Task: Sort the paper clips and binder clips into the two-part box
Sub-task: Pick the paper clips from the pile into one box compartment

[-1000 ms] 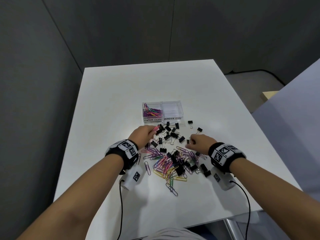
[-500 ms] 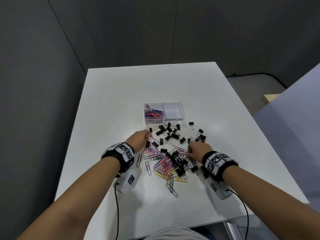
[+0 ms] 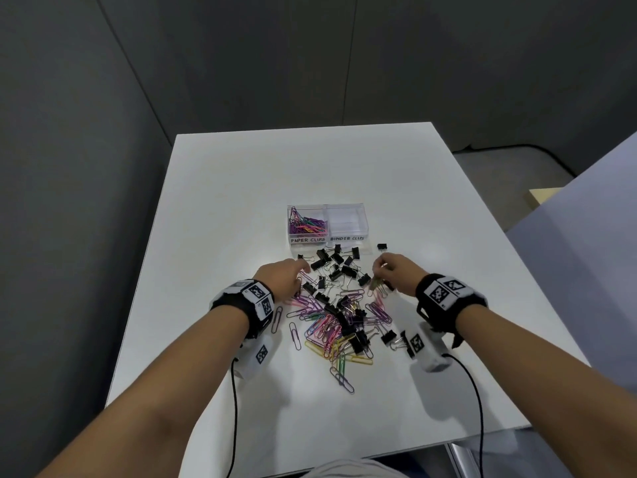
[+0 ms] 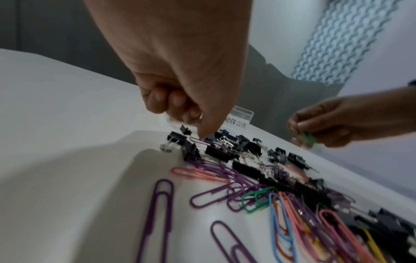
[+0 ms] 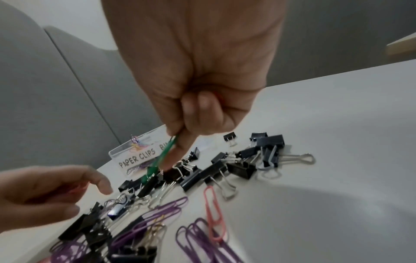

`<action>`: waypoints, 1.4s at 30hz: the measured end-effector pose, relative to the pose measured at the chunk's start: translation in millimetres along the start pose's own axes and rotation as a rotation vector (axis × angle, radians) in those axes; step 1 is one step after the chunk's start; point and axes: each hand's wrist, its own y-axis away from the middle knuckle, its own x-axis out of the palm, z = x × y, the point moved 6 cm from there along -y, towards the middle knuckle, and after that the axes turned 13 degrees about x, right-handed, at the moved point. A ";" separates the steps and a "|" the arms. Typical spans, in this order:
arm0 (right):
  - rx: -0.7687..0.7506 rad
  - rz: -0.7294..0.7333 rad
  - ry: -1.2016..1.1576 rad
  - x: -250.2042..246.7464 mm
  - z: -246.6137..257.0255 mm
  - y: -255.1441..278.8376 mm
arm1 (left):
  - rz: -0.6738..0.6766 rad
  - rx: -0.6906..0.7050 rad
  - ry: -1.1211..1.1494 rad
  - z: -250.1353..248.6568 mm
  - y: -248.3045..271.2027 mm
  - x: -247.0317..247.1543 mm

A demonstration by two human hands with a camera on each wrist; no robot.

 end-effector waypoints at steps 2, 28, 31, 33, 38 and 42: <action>0.024 -0.061 -0.033 -5.3 -4.3 -3.1 | 0.051 0.053 -0.098 -5.7 -5.5 1.6; 0.308 0.208 -0.228 19.4 -23.9 -1.4 | 0.057 0.052 0.127 -3.0 -2.4 -5.3; 0.360 0.240 -0.207 24.5 -31.8 7.0 | 0.128 0.137 -0.040 -12.1 3.8 3.1; 0.303 0.172 0.000 22.9 -32.1 10.7 | 0.163 0.190 -0.148 -13.8 5.2 10.7; 0.209 -0.068 0.505 28.8 -31.5 22.7 | 0.130 0.226 -0.216 -16.5 5.3 20.6; 0.202 -0.125 0.513 38.2 -27.6 15.9 | 0.094 0.225 -0.221 -19.3 3.5 20.8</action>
